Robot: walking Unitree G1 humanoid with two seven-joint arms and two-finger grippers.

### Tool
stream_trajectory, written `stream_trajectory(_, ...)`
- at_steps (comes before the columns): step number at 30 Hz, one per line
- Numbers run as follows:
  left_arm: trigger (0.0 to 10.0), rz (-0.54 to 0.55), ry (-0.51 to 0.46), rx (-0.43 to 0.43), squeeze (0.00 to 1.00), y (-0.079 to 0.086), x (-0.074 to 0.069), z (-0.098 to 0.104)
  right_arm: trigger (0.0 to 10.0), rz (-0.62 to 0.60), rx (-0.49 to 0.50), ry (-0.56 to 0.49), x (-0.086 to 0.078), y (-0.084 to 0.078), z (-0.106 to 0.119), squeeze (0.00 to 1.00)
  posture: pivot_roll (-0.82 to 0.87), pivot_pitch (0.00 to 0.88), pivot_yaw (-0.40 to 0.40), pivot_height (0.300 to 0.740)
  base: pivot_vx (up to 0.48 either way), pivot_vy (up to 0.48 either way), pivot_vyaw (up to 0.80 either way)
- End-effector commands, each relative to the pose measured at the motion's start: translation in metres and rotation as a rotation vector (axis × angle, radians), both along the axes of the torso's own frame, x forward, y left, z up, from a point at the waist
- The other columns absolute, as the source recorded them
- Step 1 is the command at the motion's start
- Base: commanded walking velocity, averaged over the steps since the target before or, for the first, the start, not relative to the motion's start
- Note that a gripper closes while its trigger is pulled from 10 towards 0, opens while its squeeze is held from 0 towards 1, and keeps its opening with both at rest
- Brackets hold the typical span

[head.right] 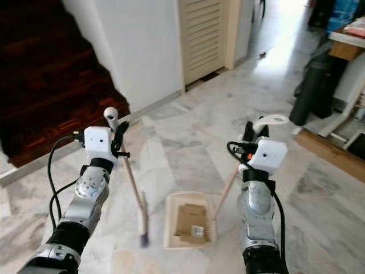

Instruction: Sweep floor

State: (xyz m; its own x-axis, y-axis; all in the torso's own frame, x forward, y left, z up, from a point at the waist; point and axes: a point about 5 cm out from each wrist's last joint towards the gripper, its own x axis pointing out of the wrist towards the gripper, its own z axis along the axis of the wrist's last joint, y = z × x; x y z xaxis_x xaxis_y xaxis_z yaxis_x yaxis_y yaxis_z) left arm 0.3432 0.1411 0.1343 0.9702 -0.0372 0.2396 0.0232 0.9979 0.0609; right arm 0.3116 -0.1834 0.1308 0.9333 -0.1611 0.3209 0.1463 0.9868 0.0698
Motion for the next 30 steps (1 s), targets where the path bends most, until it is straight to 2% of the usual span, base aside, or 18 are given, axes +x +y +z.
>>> stream_trajectory(1, 10.0, 0.012, -0.026, 0.009, 0.00, 0.0050, 0.0020, 0.0065, 10.0, 0.025, 0.012, -0.069, 0.0035, 0.0082, 0.0150, 0.00, -0.18, 0.000, 0.110, 0.740, 0.000, 0.304, 0.00)
stream_trajectory(30, 10.0, -0.008, -0.014, 0.005, 0.00, 0.0003, -0.0003, 0.0015, 10.0, 0.023, -0.007, -0.064, 0.0024, 0.0058, 0.0142, 0.00, -0.19, 0.000, 0.102, 0.740, 0.000, 0.304, 0.00)
